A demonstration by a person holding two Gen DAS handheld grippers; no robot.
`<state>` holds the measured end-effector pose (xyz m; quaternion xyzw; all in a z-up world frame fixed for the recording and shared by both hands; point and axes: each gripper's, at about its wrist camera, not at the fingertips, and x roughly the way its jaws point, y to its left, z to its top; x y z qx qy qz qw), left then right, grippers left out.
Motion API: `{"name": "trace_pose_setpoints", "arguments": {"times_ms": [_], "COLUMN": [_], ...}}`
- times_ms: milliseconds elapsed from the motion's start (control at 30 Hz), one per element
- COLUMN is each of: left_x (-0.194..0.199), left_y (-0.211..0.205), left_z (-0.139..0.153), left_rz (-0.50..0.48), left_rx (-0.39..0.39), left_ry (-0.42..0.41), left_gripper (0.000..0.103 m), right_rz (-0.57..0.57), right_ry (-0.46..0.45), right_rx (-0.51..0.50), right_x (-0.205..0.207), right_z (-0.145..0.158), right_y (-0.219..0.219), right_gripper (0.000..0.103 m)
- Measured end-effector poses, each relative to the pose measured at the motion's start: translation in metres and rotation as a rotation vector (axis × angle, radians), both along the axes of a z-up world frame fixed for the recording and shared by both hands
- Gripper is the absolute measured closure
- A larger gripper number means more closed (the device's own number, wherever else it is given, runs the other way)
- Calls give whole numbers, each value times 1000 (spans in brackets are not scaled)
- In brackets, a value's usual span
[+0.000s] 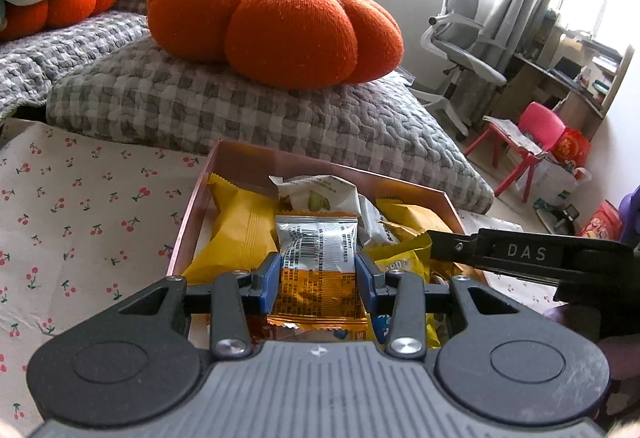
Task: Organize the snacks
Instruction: 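Lower the snacks into the box and open both grippers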
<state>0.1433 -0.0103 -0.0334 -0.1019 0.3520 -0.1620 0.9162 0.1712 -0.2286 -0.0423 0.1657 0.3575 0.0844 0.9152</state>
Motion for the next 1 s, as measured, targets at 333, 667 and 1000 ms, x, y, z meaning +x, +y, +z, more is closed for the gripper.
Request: {"name": "trace_pose_setpoints", "arguments": {"times_ms": [333,667,1000], "left_x": [-3,-17,-33], "left_y": [-2,-10,0], "left_z": [5,19,28], "left_rz": [-26,-59,-55], "left_rx": [3,37,77], "left_ry": [-8,-8,16], "left_gripper": [49,19,5], "right_rz": [2,-22,13], "right_ry": [0,-12,-14], "right_rx": [13,-2,-50], "right_x": [-2,-18,-48], "right_z": [3,19,31], "right_y": [0,-6,-6], "right_gripper": [65,29,14]}}
